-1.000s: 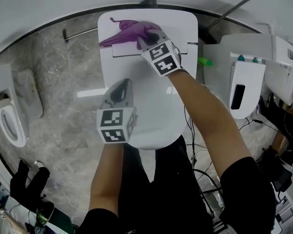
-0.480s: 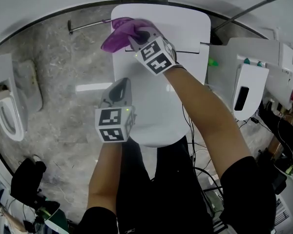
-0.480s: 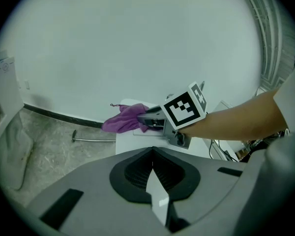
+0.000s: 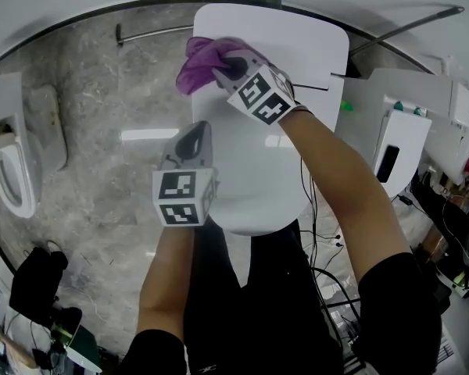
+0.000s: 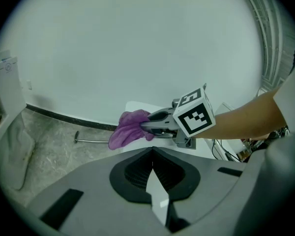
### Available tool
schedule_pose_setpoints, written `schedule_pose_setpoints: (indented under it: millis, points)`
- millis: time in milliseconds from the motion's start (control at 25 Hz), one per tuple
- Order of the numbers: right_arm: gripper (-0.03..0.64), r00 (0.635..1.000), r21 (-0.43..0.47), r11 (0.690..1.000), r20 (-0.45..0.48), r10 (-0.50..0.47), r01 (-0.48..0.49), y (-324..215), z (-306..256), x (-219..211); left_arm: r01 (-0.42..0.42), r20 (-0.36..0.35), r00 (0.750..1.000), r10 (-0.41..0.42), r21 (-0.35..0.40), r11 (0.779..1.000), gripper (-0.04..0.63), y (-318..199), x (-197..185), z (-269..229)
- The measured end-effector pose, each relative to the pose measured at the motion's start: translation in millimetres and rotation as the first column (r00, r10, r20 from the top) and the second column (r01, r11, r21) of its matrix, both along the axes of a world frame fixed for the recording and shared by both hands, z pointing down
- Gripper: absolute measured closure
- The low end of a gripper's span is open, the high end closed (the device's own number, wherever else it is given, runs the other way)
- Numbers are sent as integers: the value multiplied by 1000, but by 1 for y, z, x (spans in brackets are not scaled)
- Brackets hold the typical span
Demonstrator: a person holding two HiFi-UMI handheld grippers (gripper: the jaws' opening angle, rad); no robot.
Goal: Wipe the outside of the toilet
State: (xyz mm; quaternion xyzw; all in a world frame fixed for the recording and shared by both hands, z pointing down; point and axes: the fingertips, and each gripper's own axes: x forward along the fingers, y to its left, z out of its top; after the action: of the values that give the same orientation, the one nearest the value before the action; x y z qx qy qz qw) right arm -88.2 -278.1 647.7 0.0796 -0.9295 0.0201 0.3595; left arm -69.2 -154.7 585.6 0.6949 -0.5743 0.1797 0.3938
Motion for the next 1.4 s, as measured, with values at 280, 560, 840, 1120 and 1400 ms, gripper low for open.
schedule_pose_setpoints:
  millis: [280, 560, 840, 1120, 1400]
  points:
    - [568, 994, -34, 994, 6, 105, -105, -27, 2, 58, -26, -15, 1000, 26, -1, 1000, 589, -13, 31, 3]
    - [568, 992, 3, 992, 15, 126, -126, -40, -2, 78, -76, -11, 997, 76, -4, 997, 589, -28, 67, 2]
    - [568, 995, 7, 995, 11, 98, -98, -29, -1, 65, -29, -28, 999, 29, 1, 1000, 589, -22, 61, 3]
    - [569, 985, 20, 985, -10, -170, 170, 26, 3, 18, -16, -26, 1000, 15, -10, 1000, 589, -3, 37, 8]
    - [568, 993, -13, 993, -11, -114, 114, 19, 4, 58, 6, -32, 999, -6, 1, 1000, 589, 0, 27, 4]
